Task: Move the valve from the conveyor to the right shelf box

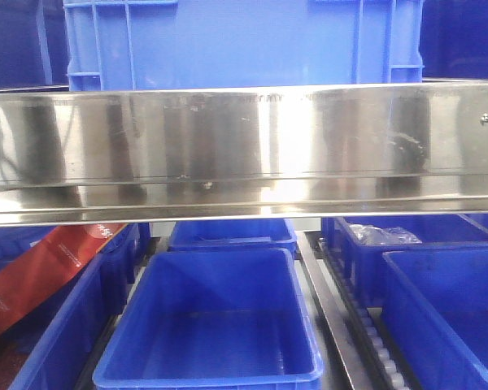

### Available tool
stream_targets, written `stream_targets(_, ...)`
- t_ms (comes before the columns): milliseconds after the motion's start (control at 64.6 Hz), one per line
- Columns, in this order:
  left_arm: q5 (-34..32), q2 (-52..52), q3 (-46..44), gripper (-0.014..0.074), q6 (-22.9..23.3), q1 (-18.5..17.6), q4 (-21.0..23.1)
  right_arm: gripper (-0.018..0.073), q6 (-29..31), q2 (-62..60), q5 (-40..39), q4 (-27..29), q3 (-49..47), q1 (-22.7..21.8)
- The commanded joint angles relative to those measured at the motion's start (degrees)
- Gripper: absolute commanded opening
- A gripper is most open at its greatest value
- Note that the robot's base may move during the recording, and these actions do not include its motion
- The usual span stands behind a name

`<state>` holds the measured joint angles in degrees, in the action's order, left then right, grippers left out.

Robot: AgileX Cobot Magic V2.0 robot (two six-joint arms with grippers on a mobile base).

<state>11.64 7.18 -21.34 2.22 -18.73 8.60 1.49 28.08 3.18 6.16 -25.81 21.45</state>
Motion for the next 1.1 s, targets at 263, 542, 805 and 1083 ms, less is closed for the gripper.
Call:
stream_targets(263, -1.1, -0.2, 0.2, -0.0111, 0.4, 0.3, 0.1, -0.0165, 0.1, -0.3, -1.6, -0.5, 0.1, -0.3)
stream_targets(542, -1.1, -0.2, 0.2, -0.0111, 0.4, 0.3, 0.1, -0.0165, 0.1, -8.0, -2.8, -0.5, 8.6, -10.3)
stream_targets(805, -1.1, -0.2, 0.2, -0.0111, 0.4, 0.3, 0.1, -0.0165, 0.1, -21.1, -2.8, -0.5, 20.7, -16.4)
stream_targets(1083, -1.1, -0.2, 0.2, -0.0111, 0.4, 0.3, 0.1, -0.0165, 0.1, -28.1, -0.7, -3.8, 25.8, -16.4)
